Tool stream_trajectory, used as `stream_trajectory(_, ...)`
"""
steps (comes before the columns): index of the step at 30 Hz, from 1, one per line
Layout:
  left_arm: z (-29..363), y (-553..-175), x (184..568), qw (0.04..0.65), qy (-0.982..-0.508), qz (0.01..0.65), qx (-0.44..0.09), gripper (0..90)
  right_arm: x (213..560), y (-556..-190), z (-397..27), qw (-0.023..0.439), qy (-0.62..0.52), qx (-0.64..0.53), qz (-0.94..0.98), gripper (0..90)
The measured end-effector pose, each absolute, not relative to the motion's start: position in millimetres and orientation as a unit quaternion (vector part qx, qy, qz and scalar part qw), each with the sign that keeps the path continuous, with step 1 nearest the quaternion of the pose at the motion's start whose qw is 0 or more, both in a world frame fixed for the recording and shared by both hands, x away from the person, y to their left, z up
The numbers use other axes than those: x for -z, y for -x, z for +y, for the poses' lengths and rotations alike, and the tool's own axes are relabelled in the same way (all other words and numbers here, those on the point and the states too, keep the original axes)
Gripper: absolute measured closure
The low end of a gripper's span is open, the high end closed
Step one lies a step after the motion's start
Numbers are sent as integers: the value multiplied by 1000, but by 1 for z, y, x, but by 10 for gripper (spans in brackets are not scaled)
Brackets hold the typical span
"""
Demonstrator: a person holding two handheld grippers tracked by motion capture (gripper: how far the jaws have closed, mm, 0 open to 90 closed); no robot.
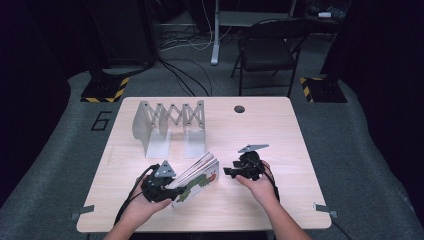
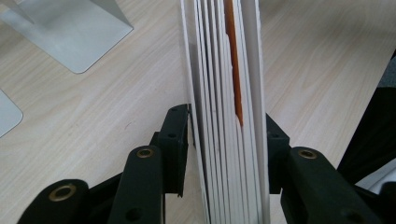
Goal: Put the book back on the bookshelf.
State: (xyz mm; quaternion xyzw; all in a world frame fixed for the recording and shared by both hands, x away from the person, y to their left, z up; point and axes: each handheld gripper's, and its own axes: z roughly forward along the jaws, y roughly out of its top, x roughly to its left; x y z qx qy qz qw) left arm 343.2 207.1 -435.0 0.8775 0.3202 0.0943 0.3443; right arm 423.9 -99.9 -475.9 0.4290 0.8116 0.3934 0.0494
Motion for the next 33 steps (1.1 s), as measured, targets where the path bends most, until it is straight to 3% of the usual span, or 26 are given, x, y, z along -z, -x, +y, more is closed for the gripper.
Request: stream_trajectory(33, 195, -351, 438, 326, -879, 337, -88, 665, 478, -425, -99, 49, -429, -392, 812, 461)
